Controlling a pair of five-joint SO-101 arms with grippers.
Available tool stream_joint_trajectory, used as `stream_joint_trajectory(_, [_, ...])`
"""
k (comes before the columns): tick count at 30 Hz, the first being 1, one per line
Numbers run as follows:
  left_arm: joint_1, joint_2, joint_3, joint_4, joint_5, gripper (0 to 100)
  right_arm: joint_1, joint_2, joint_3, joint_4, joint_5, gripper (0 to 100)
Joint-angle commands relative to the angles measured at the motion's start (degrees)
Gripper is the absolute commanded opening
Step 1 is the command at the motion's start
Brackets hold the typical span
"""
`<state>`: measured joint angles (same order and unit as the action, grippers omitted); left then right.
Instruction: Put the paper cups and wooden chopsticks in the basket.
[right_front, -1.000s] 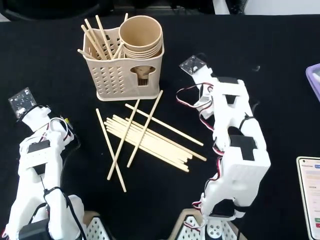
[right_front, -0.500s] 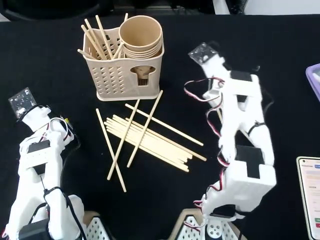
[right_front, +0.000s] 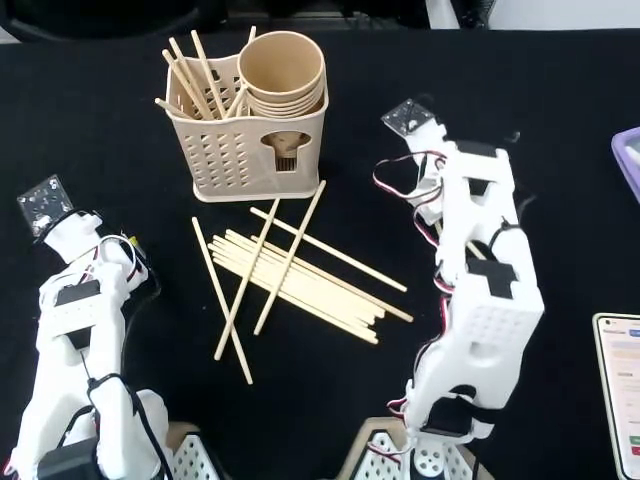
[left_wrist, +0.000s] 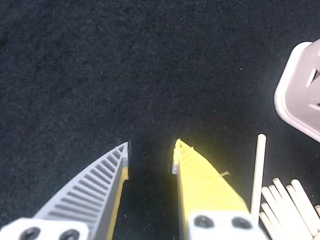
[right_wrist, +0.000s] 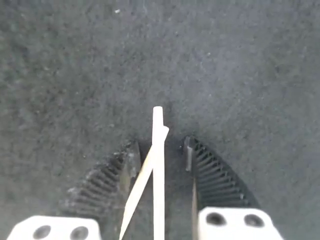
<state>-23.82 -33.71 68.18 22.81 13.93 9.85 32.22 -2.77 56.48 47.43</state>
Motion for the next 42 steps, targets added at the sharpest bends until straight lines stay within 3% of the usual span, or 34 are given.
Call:
stream_joint_trajectory(1, [0.2, -1.7, -0.6, -1.1, 0.3, 16, 0.9, 1.0, -2.6, 2.7, 3.5, 0.6])
stream_joint_trajectory(9, [0.2, -1.5, -0.7, -1.1, 0.3, 16, 1.1, -9.2, -1.0, 10.4, 4.0, 1.0])
stream_joint_trajectory(18, [0.2, -1.5, -0.7, -1.1, 0.3, 16, -3.0, -35.7, 5.6, 11.0, -7.4, 1.0])
stream_joint_trajectory(23, [0.2, -1.6, -0.7, -1.1, 0.3, 16, -9.1, -52.5, 6.7, 14.8, -12.7, 1.0])
stream_joint_trajectory(29, [0.2, -1.6, -0.7, -1.1, 0.3, 16, -22.9, -71.1, 6.6, 17.4, -16.7, 1.0])
stream_joint_trajectory(35, [0.2, -1.6, -0.6, -1.1, 0.3, 16, -32.7, -77.9, 6.6, 9.8, -23.1, 1.0])
stream_joint_trajectory(42, [0.2, -1.4, -0.7, -1.1, 0.3, 16, -41.9, -77.5, 6.3, -9.0, -35.3, 1.0])
